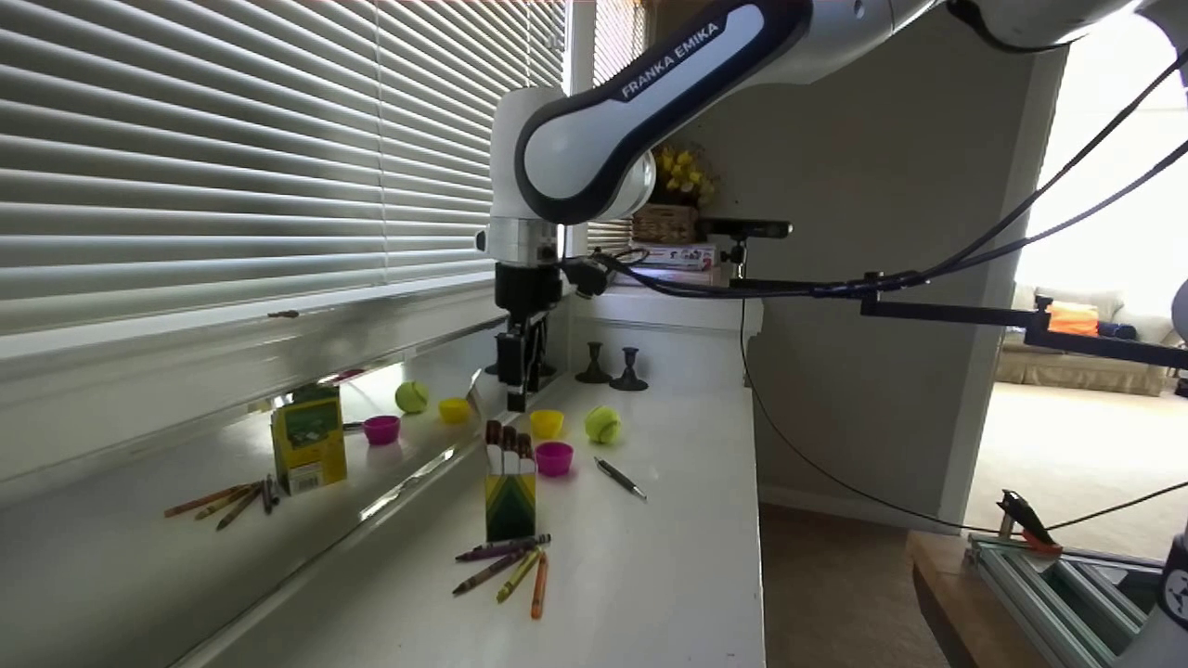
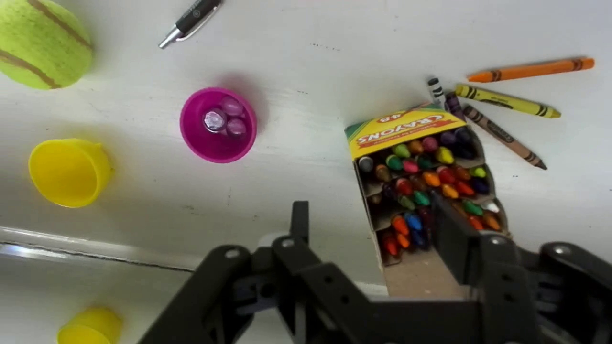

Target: Put two shiny objects in the pink bowl then put the pink crayon in the box on the counter.

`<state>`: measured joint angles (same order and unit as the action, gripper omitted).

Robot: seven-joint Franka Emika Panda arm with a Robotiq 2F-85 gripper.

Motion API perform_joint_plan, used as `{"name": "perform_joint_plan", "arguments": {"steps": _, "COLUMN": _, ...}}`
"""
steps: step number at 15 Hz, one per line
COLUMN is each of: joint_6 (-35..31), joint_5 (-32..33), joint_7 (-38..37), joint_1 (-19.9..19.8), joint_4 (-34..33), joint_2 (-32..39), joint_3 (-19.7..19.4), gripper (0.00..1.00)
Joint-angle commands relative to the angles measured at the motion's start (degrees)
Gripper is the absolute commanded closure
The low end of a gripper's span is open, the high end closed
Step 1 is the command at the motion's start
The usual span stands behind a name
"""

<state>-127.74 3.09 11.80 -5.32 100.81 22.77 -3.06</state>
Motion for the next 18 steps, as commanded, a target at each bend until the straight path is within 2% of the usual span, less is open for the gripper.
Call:
{"name": "perform_joint_plan", "arguments": {"steps": 1, "joint_6": 5.0, "joint_5": 1.7, "joint_7": 1.8, "joint_1": 0.7, "joint_4": 6.1, "joint_2": -7.8, "joint_3": 0.7, "gripper": 0.02}}
{"name": "perform_joint_plan", "arguments": {"steps": 3, "joint_6": 9.8, "joint_5": -0.4, "joint_7": 2.9, "joint_1": 0.8, "joint_4": 7.9, "joint_2": -10.9, "joint_3": 1.7, "gripper": 0.0}}
{"name": "perform_joint_plan", "arguments": {"steps": 5, "joint_6": 13.8, "joint_5": -1.6, "joint_7": 0.9, "joint_1": 1.2, "joint_4": 9.5, "joint_2": -13.6, "joint_3": 2.3, "gripper": 0.0}}
{"name": "perform_joint_plan", "arguments": {"steps": 7, "joint_6": 14.8, "joint_5": -5.1, "joint_7": -2.0, "joint_1": 1.5, "joint_4": 11.5, "joint_2": -16.6, "joint_3": 2.7, "gripper": 0.0}}
{"name": "perform_joint_plan", "arguments": {"steps": 11, "joint_6": 7.8, "joint_5": -9.8, "joint_7": -10.3, "joint_1": 2.3, "joint_4": 17.3, "joint_2": -22.9, "joint_3": 2.5, "gripper": 0.0}}
{"name": "perform_joint_plan", "arguments": {"steps": 12, "joint_6": 11.6, "joint_5": -7.5, "joint_7": -6.6, "joint_1": 2.1, "joint_4": 11.6, "joint_2": -17.8, "joint_3": 2.3, "gripper": 0.0}}
{"name": "perform_joint_plan", "arguments": {"steps": 18, "joint_6": 11.4, "joint_5": -7.5, "joint_7": -6.9, "joint_1": 2.2, "joint_4": 12.2, "joint_2": -17.9, "joint_3": 2.2, "gripper": 0.0}}
